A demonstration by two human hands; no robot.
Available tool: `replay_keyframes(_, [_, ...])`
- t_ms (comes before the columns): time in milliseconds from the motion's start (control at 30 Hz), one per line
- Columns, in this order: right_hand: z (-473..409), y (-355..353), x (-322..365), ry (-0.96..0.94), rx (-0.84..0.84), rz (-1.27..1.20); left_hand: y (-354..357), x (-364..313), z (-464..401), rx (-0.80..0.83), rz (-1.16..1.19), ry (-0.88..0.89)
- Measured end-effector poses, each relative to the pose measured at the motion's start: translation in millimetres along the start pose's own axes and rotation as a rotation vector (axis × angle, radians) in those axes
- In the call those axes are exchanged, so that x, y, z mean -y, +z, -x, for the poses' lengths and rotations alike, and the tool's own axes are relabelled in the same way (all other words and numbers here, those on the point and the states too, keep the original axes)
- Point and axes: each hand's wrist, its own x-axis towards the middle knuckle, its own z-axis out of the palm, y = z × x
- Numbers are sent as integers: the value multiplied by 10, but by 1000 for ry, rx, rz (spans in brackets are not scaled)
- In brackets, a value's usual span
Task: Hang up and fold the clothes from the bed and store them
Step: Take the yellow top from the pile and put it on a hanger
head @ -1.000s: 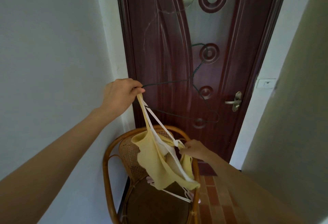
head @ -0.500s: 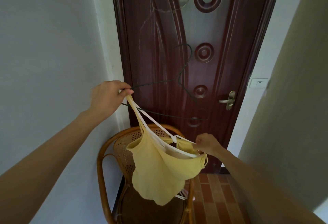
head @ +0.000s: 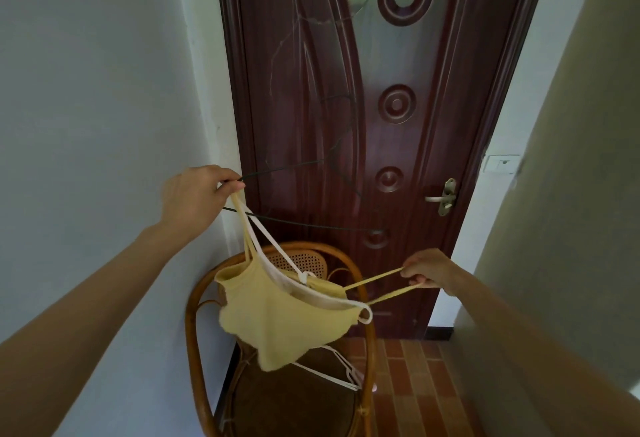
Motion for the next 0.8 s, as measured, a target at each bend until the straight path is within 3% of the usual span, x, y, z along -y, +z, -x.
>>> replay_keyframes(133, [12, -44, 62, 74, 56, -31, 42, 60, 21, -5, 1, -28])
replay_keyframes(400, [33, -43, 123, 142, 2, -193, 71, 50, 43, -41, 72, -86])
replay_keyframes(600, [34, -56, 56, 200, 138, -706, 81, 21, 26, -48, 140, -35])
replay_keyframes(800, [66, -123, 248, 132, 212, -1058, 102, 40, 36, -22, 145, 2])
